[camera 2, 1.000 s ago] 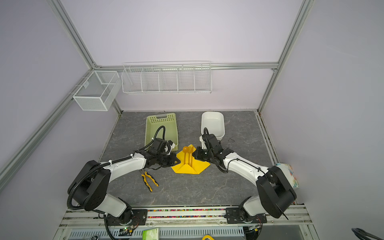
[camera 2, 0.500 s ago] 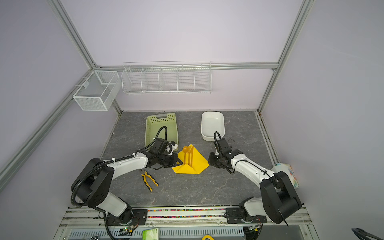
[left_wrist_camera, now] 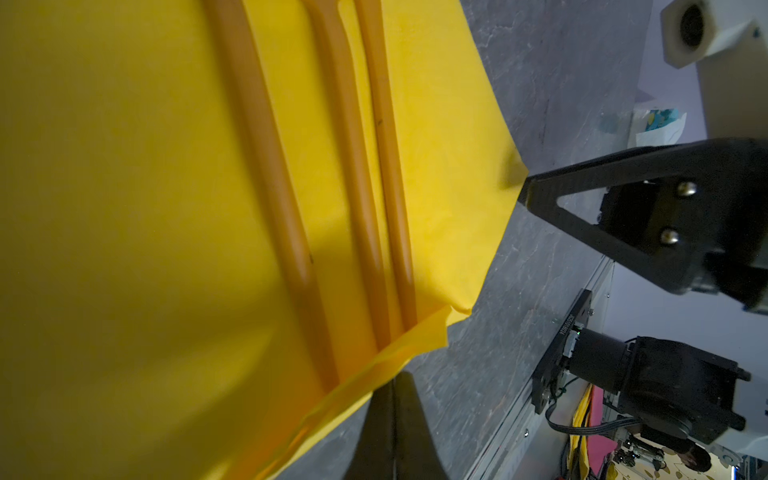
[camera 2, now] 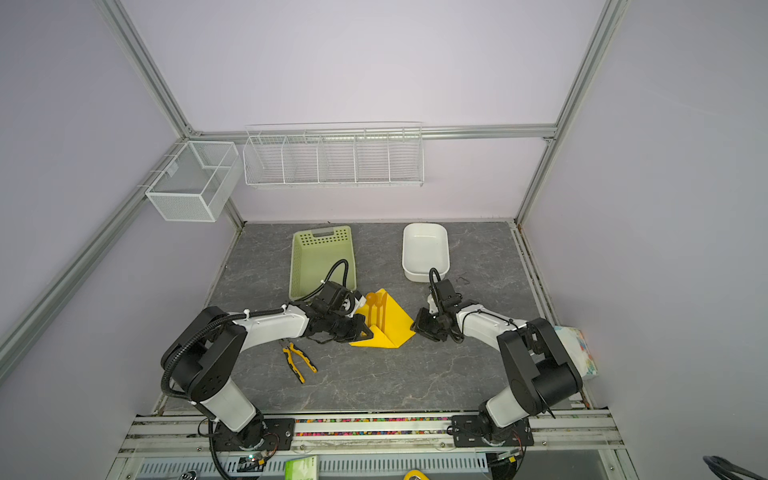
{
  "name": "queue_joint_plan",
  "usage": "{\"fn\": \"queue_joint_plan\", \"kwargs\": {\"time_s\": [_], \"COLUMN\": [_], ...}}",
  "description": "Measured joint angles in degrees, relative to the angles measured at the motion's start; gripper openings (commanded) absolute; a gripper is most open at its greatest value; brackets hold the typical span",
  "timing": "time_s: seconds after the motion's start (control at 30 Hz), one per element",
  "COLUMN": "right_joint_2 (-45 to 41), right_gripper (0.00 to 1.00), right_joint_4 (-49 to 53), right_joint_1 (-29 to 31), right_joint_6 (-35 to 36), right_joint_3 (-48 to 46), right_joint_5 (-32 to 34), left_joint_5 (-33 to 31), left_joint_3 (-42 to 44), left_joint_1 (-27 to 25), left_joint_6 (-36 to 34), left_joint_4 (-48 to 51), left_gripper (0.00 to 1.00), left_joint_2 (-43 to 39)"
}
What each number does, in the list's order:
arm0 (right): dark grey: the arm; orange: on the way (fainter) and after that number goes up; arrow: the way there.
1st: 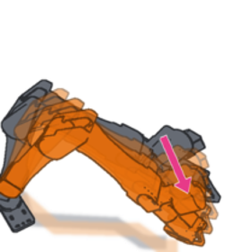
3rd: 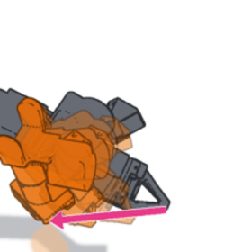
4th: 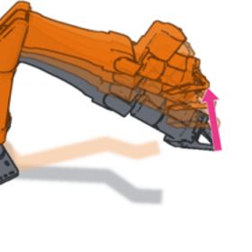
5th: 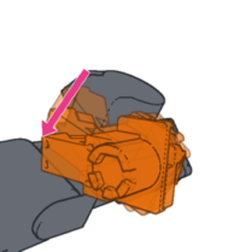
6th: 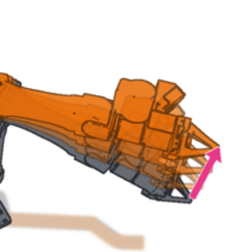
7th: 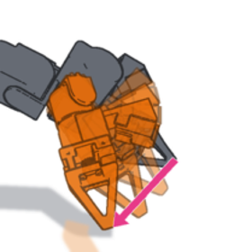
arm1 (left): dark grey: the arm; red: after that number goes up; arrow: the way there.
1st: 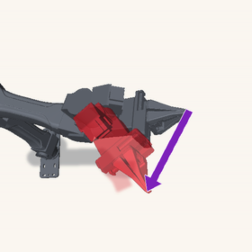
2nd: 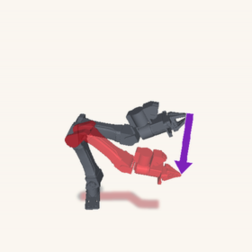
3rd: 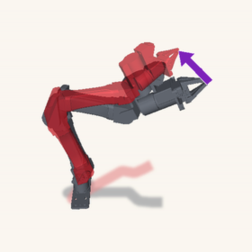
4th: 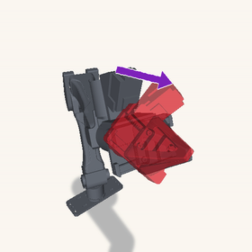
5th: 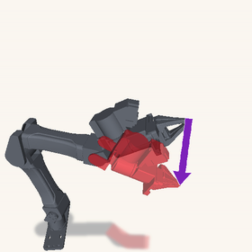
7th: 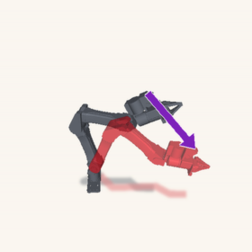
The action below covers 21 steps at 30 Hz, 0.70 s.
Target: Place the utensils on the paper napkin and roll it up
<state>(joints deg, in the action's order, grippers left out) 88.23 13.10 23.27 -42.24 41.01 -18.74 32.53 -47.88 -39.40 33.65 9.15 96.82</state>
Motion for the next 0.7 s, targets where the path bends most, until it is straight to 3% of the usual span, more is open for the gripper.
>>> {"fn": "queue_joint_plan", "kwargs": {"time_s": [0.33,0.7], "right_joint_2": [0.7,0.0], "right_gripper": [0.35,0.07], "right_joint_4": [-9.0,-7.9], "right_joint_1": [-1.7,-1.7], "right_joint_6": [-1.9,-1.9], "right_joint_3": [-3.2,-3.6], "right_joint_5": [-5.6,-4.8], "left_joint_5": [-1.9,-2.3], "left_joint_3": [-1.1,-1.1], "left_joint_1": [0.0,0.0], "left_joint_6": [-1.2,-1.4], "left_joint_4": [1.1,1.5], "left_gripper": [0.00,0.00], "left_joint_2": [1.7,2.1]}}
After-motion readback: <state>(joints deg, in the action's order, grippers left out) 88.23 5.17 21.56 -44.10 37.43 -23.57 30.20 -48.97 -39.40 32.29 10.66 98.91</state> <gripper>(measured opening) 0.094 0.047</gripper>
